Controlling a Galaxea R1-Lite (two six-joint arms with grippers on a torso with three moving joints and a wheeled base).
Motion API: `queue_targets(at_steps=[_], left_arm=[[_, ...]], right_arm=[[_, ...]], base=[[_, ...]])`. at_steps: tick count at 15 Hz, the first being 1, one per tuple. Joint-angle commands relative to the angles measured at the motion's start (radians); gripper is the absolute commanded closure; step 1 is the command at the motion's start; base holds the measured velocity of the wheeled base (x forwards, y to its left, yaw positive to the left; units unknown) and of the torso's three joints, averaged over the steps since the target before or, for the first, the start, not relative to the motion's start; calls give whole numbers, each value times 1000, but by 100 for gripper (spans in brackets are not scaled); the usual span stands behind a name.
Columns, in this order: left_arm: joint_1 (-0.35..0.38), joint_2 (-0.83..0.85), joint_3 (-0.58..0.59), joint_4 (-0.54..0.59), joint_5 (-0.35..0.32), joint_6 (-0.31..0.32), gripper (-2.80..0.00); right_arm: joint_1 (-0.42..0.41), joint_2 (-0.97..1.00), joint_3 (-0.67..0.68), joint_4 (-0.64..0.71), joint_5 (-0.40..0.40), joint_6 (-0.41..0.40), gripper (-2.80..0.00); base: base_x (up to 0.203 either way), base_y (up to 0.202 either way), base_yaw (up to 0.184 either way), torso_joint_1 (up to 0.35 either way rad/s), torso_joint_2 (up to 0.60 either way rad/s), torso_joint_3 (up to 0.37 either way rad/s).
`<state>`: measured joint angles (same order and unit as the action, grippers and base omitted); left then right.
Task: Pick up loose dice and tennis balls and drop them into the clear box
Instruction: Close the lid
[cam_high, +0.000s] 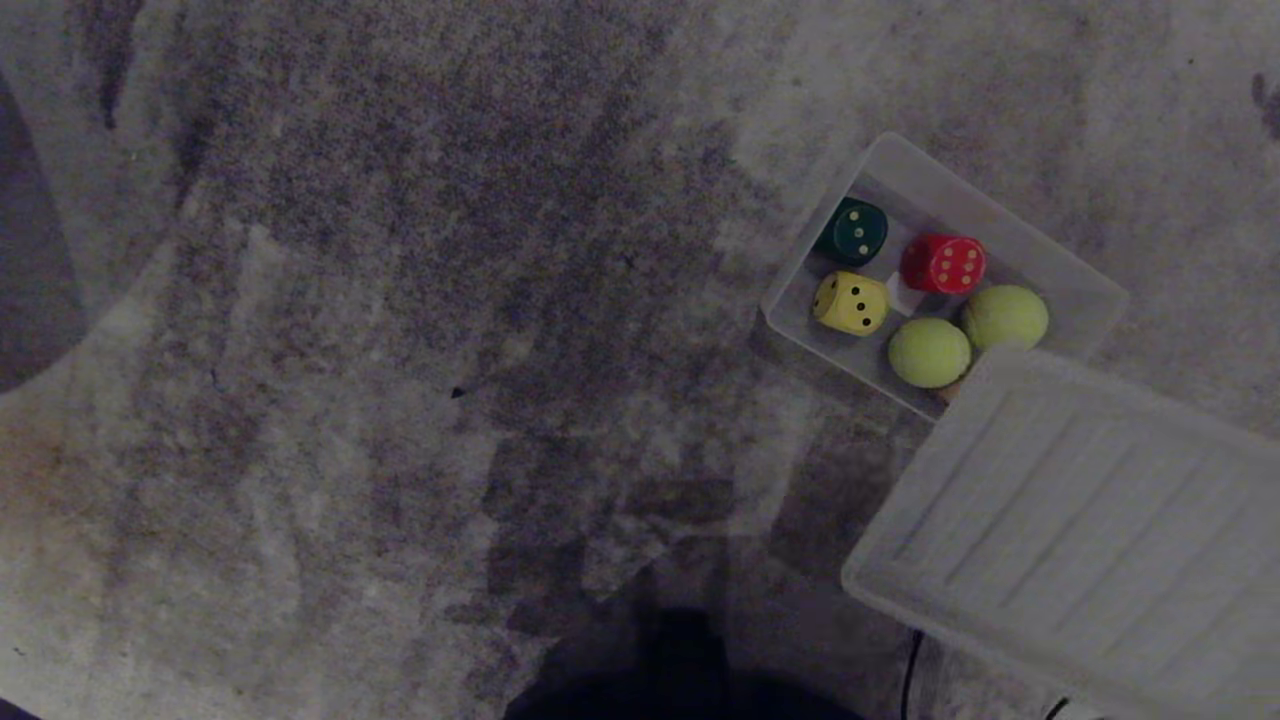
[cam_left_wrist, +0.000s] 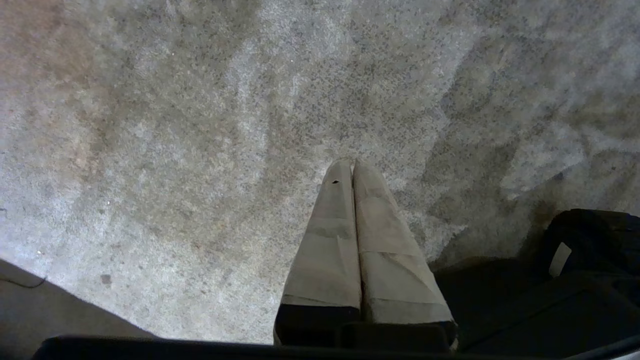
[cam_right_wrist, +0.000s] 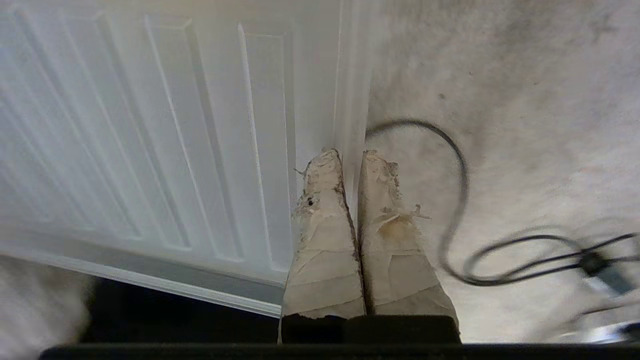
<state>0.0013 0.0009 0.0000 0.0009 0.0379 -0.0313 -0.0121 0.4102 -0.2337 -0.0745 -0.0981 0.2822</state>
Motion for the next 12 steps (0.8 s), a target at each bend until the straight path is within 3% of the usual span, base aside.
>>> queue_targets(at_steps=[1, 4, 6, 8, 10, 12], left_arm=[[0, 1, 2, -1, 0, -1, 0], [0, 1, 2, -1, 0, -1, 0], [0, 1, 2, -1, 0, -1, 0], [0, 1, 2, -1, 0, -1, 0], [0, 1, 2, -1, 0, -1, 0], [0, 1, 2, -1, 0, -1, 0]], right_arm=[[-4, 334, -33, -175, -8, 76, 0], [-1, 638, -73, -457, -15, 194, 0], [6, 804, -141, -613, -22, 314, 0], [62, 889, -236, -685, -26, 480, 0], [164, 894, -250, -687, -26, 529, 0], [206, 896, -244, -677, -22, 545, 0]], base=[[0, 0, 0, 0, 0, 0], [0, 0, 0, 0, 0, 0], [0, 0, 0, 0, 0, 0], [0, 0, 0, 0, 0, 0], [0, 0, 0, 0, 0, 0], [0, 0, 0, 0, 0, 0]])
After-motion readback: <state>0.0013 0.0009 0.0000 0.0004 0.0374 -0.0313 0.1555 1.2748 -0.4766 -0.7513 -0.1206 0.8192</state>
